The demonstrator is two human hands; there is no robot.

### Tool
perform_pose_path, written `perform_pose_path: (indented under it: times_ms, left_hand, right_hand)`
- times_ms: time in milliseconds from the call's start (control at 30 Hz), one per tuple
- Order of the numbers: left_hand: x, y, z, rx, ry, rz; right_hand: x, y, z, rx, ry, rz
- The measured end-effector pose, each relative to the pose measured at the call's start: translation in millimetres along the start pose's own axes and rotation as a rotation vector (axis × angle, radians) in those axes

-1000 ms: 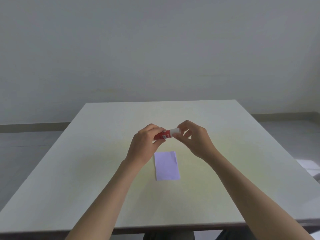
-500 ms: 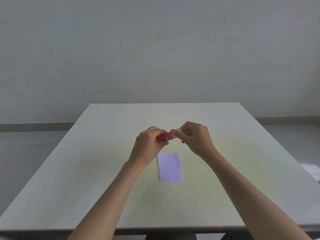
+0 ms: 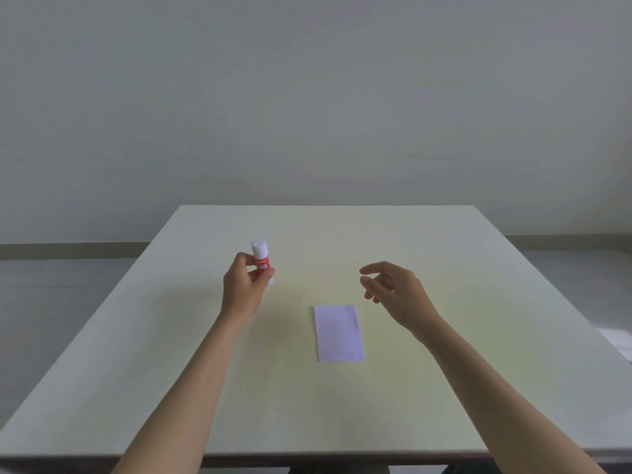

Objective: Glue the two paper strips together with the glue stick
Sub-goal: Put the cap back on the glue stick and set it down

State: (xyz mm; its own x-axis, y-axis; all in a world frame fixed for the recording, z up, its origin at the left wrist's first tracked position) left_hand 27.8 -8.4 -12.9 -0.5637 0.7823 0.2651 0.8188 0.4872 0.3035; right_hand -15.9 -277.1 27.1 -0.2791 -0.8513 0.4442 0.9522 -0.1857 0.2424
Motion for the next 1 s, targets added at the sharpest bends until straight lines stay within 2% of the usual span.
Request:
perform_pose_path:
  times_ms: [300, 1000]
  left_hand:
    - [-15, -4, 23, 0.021, 0.056, 0.152]
    - [-24, -8, 41, 0.016, 0.089, 0.163]
  right_hand:
    - [-1, -4, -7, -0.005, -0.030, 0.004]
    - [-6, -12, -20, -0.047, -0.026, 0.001]
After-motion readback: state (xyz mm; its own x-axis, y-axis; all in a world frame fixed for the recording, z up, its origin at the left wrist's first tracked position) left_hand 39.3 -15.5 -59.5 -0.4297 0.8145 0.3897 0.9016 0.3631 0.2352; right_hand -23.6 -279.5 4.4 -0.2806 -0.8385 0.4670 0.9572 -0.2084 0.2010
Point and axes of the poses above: each hand's wrist, its own y-axis towards the middle knuckle, its own x-axis out of the back of the hand, z = x × y, the point moved 5 cm from there along y, towards the middle knuckle, and after that the axes turned 14 degrees about -z, right-handed, at the moved point
